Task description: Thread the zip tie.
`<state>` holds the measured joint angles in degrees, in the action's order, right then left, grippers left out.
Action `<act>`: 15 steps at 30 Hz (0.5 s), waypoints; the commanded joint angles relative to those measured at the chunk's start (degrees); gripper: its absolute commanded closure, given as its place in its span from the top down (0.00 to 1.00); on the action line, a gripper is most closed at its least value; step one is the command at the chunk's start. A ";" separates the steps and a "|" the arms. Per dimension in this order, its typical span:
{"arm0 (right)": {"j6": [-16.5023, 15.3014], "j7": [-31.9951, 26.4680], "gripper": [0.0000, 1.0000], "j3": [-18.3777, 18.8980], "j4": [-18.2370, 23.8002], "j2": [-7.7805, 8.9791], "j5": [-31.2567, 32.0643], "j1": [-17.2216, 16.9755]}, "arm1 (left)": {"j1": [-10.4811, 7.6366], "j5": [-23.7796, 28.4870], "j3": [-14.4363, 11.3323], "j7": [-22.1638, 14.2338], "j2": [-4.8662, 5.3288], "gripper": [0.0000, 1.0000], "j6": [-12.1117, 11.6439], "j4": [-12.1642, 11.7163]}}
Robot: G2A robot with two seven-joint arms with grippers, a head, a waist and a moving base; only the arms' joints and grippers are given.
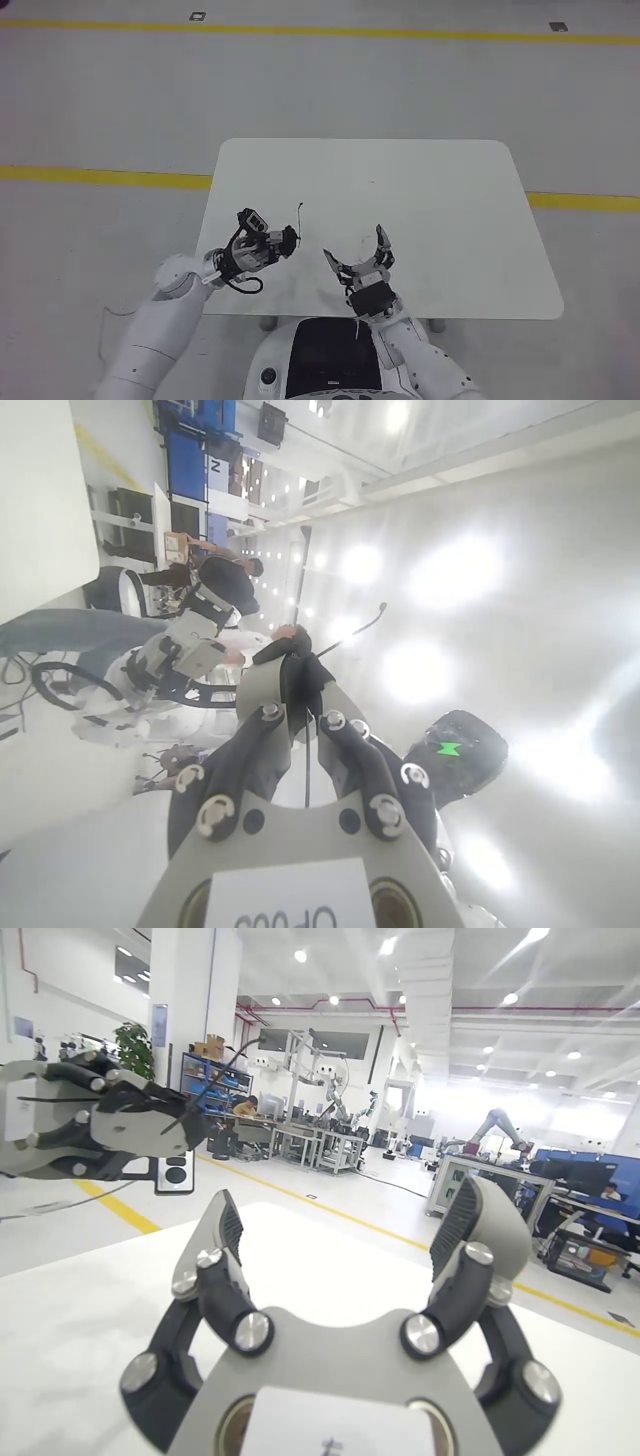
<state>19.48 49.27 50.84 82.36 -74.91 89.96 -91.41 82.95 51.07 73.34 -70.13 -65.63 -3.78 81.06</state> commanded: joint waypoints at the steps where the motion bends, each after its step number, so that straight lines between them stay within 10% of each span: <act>1: 0.00 1.98 1.00 -0.93 -0.94 0.45 0.00 1.29 | -0.52 0.73 -0.87 0.00 -0.12 0.00 0.32 -0.50; 15: 0.00 5.85 1.00 -2.52 -2.50 1.44 0.00 4.18 | -1.30 0.89 -2.41 2.92 -0.29 0.00 -0.62 0.02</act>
<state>19.46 55.04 48.71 79.98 -73.56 89.95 -87.55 81.74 51.43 71.06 -67.32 -65.90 -4.49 81.06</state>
